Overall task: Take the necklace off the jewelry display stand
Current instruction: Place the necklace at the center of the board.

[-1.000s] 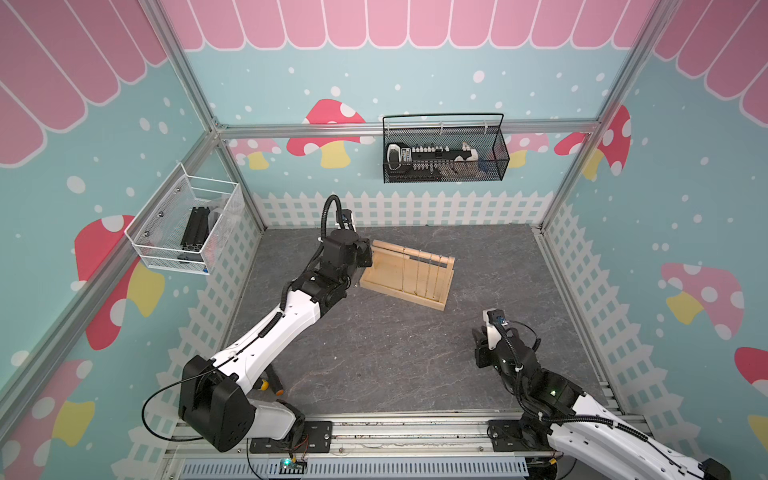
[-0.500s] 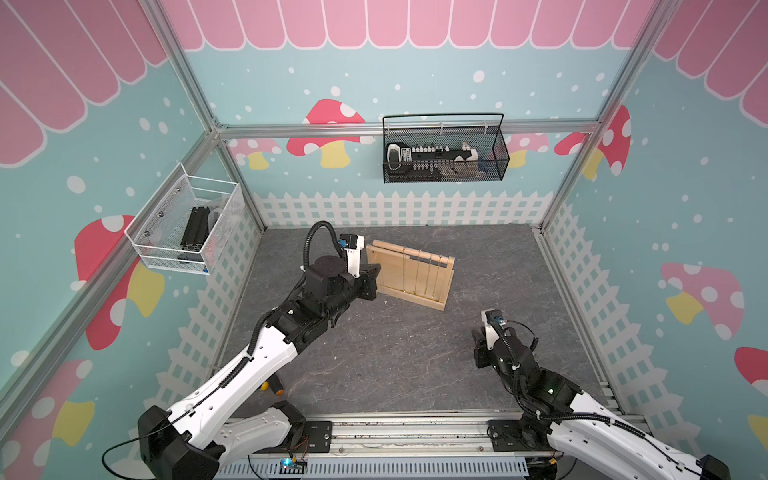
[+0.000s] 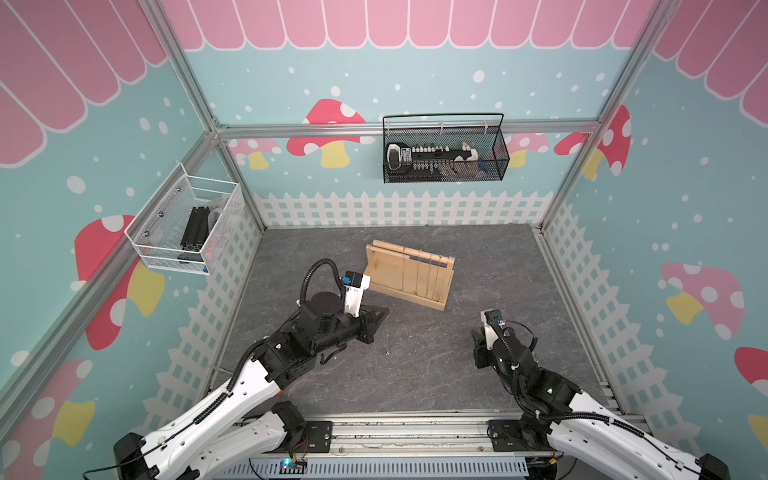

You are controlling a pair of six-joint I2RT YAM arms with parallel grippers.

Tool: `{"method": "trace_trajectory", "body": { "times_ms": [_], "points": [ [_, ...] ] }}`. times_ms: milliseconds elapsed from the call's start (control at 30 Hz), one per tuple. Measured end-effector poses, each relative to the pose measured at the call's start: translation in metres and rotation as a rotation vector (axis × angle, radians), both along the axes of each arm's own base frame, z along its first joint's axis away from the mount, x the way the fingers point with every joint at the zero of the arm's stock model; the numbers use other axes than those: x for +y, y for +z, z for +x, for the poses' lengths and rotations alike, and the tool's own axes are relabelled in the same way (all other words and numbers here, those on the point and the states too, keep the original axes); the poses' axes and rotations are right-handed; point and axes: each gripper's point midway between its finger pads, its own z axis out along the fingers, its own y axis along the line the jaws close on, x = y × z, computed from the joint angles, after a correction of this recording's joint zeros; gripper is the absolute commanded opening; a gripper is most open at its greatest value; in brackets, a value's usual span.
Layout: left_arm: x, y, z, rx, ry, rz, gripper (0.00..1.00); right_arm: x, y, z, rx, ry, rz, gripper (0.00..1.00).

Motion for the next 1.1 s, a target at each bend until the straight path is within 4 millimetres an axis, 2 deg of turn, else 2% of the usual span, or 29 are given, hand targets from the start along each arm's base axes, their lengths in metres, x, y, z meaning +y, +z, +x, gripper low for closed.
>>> {"method": "trace_trajectory", "body": {
  "times_ms": [267, 600, 900, 1100],
  "points": [
    [0.002, -0.015, -0.034, 0.043, -0.047, -0.063, 0.00, 0.002, -0.005, 0.000, 0.017, 0.010, -0.009, 0.29],
    [-0.010, -0.015, -0.064, 0.054, -0.144, -0.102, 0.00, 0.004, -0.006, 0.000, 0.024, 0.019, -0.012, 0.29],
    [-0.014, -0.034, -0.072, 0.077, -0.169, -0.075, 0.00, 0.004, -0.007, 0.000, 0.025, 0.019, -0.013, 0.29],
    [-0.016, -0.035, -0.072, 0.073, -0.165, -0.077, 0.00, 0.004, -0.007, 0.000, 0.025, 0.019, -0.013, 0.29]
  ]
}}
